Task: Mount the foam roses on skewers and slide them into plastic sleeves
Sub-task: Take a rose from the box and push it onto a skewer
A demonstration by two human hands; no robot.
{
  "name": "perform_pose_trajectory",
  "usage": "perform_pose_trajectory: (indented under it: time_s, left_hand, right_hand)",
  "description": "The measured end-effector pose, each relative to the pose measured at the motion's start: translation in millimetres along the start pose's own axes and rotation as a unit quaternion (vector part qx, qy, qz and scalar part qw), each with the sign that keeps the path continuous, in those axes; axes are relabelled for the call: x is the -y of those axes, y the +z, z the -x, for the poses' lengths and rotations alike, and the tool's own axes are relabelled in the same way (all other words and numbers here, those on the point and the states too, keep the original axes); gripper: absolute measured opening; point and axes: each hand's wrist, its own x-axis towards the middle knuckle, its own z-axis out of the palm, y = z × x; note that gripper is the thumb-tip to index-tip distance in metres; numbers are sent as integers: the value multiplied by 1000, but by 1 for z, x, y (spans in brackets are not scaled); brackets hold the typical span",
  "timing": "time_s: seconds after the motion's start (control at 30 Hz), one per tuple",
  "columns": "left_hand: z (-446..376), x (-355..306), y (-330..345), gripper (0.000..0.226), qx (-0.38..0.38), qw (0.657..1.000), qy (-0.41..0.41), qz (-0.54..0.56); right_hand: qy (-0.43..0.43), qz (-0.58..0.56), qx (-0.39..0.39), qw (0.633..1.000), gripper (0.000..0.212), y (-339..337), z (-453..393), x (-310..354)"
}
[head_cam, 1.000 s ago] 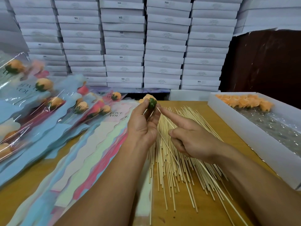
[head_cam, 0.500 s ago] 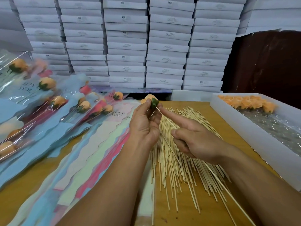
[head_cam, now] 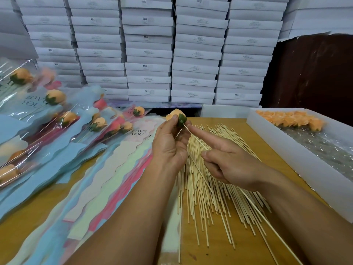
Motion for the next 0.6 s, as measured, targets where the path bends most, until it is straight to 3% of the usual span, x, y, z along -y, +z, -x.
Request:
perform_pose_trajectory:
  time_s: [0.6]
  left_hand:
    - [0,0,0,23,-4,1000,1,-6]
  right_hand:
    - [1,-1,5,1000,71,-1,-1,-1]
